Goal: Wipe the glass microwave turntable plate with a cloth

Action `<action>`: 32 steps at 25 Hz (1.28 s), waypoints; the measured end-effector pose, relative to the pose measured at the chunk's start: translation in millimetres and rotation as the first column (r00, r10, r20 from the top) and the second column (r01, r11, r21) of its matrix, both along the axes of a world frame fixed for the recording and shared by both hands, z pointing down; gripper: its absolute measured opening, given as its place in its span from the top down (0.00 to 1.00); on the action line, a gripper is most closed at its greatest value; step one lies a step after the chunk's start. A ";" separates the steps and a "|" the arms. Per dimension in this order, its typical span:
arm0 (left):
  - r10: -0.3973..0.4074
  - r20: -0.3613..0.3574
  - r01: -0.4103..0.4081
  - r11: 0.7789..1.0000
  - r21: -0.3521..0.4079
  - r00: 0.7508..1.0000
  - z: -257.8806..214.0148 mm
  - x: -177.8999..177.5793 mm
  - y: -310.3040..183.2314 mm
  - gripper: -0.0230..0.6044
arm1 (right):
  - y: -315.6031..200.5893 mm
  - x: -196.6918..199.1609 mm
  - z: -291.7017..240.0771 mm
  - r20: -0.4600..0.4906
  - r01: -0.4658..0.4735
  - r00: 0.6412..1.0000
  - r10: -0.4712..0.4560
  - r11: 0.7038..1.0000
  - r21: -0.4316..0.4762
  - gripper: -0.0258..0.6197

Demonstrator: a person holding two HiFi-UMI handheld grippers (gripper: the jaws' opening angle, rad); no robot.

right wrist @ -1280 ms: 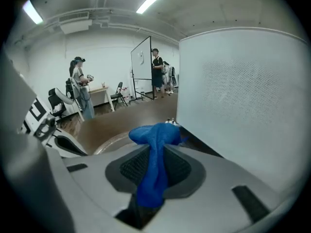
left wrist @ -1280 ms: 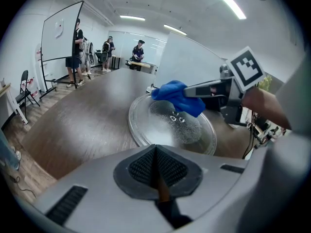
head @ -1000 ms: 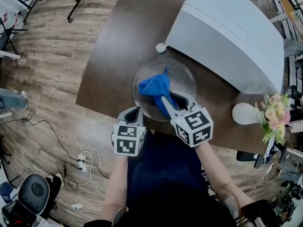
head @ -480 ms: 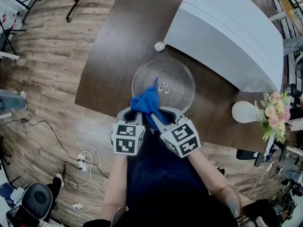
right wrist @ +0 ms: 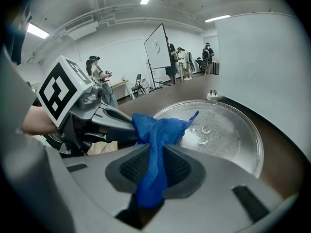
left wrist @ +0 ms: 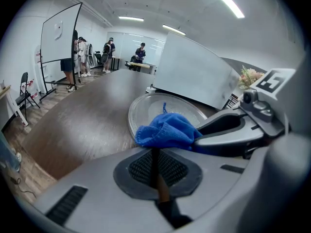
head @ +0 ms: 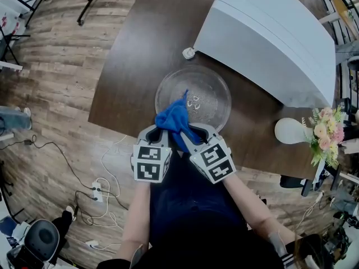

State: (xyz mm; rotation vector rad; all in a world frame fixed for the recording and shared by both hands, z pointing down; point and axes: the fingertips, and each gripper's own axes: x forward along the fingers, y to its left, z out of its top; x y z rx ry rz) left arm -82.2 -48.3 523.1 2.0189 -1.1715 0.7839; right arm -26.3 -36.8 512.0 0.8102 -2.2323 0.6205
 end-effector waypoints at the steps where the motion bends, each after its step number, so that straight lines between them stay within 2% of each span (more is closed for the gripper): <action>1: 0.001 -0.001 -0.001 1.000 -0.002 1.000 0.3 0.3 -0.2 0.96 | -0.7 1.2 0.6 -0.005 -0.002 1.000 0.002 1.000 0.002 0.85; 15: 0.004 0.005 -0.004 1.000 0.004 1.000 0.3 -0.5 0.3 0.96 | -32.8 44.9 3.0 -0.065 -0.115 0.991 0.117 0.993 0.033 0.85; 32: -0.001 0.001 0.001 1.000 0.006 1.000 0.1 -0.3 0.5 0.96 | -86.2 84.9 2.1 -0.124 -0.176 0.974 0.188 0.979 0.104 0.85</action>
